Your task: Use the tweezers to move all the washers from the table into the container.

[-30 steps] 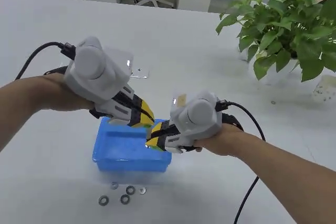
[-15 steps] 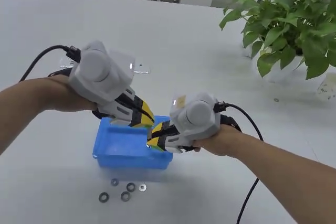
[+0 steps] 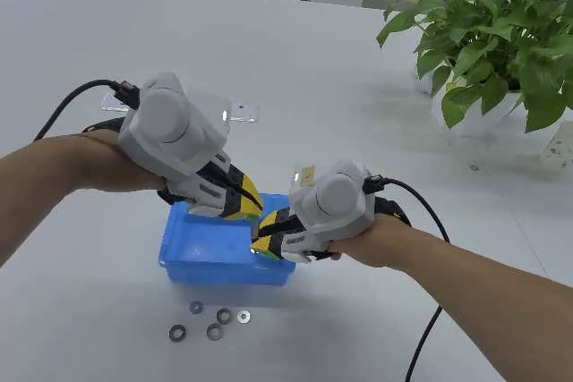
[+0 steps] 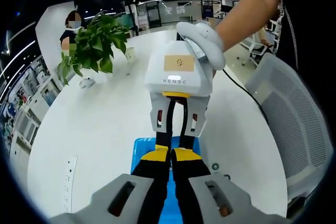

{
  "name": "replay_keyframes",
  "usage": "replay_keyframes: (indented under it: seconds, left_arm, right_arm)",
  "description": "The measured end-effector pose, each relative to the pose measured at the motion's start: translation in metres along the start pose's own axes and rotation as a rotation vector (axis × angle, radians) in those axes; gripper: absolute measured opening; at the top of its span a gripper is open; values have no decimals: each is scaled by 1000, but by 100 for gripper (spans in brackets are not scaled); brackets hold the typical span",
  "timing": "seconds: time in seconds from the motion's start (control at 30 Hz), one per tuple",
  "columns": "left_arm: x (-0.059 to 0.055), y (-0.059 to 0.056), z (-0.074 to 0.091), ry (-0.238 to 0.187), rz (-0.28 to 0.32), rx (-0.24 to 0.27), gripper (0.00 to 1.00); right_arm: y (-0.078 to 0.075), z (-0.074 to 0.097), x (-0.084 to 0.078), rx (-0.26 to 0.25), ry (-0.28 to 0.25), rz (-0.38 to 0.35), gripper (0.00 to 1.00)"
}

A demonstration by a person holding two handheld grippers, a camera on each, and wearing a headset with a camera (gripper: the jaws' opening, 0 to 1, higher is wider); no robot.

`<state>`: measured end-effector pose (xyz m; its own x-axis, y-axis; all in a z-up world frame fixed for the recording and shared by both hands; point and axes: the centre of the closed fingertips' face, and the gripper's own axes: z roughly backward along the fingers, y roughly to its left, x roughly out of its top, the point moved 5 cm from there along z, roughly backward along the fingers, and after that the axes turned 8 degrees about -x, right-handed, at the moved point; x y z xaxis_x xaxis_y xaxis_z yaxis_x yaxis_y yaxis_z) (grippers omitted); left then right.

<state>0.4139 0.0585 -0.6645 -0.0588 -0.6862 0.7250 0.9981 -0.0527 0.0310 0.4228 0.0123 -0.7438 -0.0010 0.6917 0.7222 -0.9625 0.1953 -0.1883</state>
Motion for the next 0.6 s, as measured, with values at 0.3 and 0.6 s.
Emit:
replay_keyframes:
  seconds: [0.3, 0.6]
  left_arm:
    - [3, -2, 1, 1, -3, -3, 5]
    - [11, -5, 9, -4, -3, 0, 5]
  right_arm:
    - [1, 3, 1, -2, -4, 5, 11]
    - [2, 12, 9, -14, -14, 38, 11]
